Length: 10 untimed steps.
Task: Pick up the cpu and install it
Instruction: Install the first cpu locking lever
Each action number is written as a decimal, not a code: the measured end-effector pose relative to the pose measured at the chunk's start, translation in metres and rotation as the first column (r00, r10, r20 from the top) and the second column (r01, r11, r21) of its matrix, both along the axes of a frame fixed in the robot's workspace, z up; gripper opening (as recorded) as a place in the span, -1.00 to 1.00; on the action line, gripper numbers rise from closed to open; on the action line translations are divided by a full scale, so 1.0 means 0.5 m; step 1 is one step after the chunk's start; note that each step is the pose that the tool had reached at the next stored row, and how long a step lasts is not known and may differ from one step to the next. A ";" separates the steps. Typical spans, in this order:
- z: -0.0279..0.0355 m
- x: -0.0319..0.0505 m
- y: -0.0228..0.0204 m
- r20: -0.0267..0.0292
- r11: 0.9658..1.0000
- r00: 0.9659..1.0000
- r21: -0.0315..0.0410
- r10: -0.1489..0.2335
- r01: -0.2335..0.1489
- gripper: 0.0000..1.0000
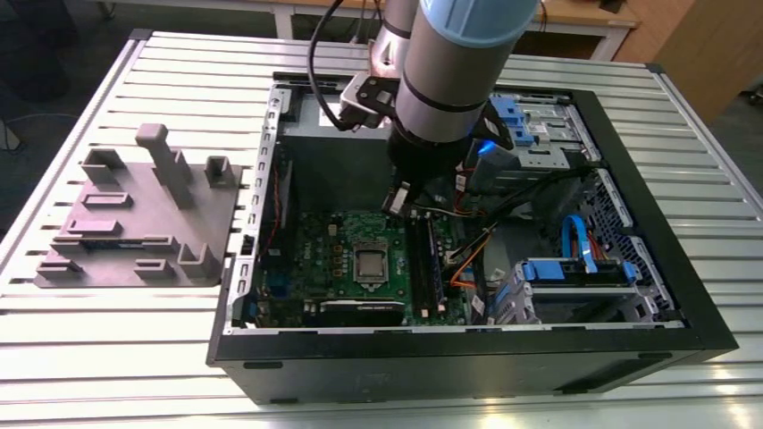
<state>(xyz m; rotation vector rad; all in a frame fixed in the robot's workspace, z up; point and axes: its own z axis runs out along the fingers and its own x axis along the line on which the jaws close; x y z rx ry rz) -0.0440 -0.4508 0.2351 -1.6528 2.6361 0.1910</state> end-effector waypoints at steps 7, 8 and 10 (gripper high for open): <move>0.002 -0.013 -0.0030 0.004 1.000 1.000 -0.003 0.023 -0.023 -0.80; 0.002 -0.013 -0.0042 0.004 1.000 1.000 -0.003 0.024 -0.024 -0.80; 0.003 -0.013 -0.0063 0.004 1.000 1.000 -0.003 0.026 -0.026 -0.80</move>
